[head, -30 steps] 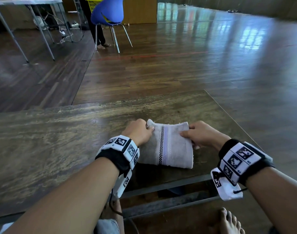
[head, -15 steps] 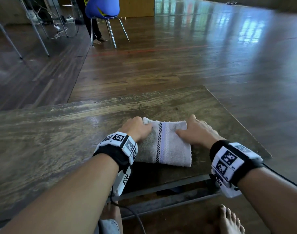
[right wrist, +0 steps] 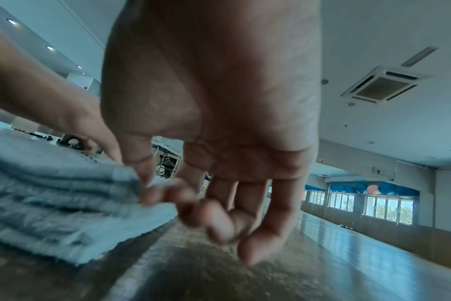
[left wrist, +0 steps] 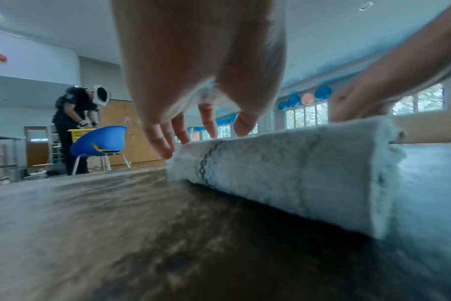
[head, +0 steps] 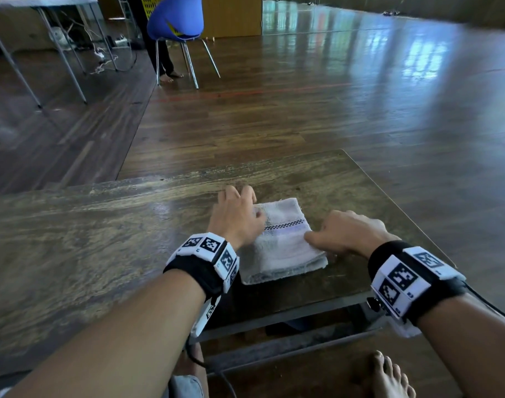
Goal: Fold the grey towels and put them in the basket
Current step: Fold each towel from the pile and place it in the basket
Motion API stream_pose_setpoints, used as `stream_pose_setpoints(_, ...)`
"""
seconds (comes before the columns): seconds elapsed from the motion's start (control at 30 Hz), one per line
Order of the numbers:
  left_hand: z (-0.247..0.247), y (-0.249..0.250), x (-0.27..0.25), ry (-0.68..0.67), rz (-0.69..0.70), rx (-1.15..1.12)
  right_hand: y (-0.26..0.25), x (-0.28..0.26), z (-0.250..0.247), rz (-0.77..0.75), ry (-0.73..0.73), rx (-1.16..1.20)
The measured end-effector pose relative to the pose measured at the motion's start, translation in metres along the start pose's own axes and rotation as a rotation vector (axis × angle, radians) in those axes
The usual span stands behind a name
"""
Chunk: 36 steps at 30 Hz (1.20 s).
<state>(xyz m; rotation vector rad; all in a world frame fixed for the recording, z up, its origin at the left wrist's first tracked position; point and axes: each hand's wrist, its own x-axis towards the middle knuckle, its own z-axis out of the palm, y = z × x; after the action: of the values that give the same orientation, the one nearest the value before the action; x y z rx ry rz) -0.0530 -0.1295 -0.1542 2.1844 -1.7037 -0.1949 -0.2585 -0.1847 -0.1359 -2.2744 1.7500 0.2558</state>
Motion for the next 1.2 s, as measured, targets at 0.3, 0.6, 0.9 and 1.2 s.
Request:
stream_pose_setpoints(0.3,0.019,0.021,-0.009,-0.167,0.123,0.054,-0.021,-0.001,0.025,-0.49,0.265,0.216)
stream_pose_setpoints(0.6,0.039,0.022,-0.027,-0.368,-0.049,-0.006,-0.017,-0.001,0.061,-0.396,0.095,0.115)
stream_pose_setpoints(0.9,0.041,0.011,-0.021,-0.383,-0.06,0.0,-0.022,-0.003,0.065,-0.256,0.107,0.183)
stream_pose_setpoints(1.2,0.039,0.011,-0.014,-0.375,-0.212,-0.008,-0.018,-0.005,0.064,-0.156,0.081,0.241)
